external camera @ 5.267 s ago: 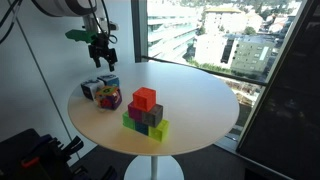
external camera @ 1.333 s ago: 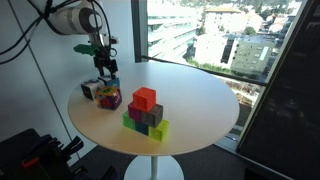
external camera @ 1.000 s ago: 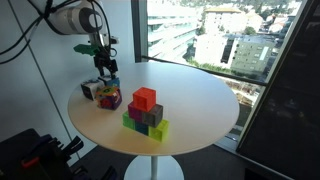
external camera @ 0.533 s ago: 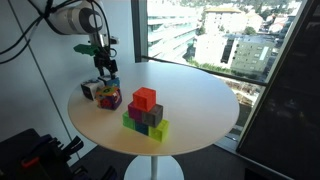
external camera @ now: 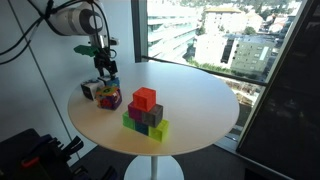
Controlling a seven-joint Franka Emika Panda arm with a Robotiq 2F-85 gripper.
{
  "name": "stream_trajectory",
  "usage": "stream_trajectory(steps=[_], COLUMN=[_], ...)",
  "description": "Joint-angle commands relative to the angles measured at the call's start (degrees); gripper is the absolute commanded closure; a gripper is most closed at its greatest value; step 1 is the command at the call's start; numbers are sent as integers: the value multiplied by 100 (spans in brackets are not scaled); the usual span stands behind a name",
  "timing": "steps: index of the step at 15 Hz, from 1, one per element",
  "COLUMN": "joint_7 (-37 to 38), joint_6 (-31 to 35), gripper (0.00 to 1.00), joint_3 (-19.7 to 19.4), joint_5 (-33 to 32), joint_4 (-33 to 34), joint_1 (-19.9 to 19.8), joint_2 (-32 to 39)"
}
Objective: Pick up the block with d on it and put it on the block with l on it
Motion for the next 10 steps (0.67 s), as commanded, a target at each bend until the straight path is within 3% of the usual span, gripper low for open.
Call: stream_trajectory(steps=[1,2,3,10], joint_7=[85,73,67,40], joint_6=[98,100,100,-57], gripper=[0,25,25,77], joint_3=[-33,-29,-30,-52], joint_5=[106,123,122,143], joint_4=[-37,-40,-40,17], joint_1=[21,15,14,-8], joint_2=[40,39,32,-51])
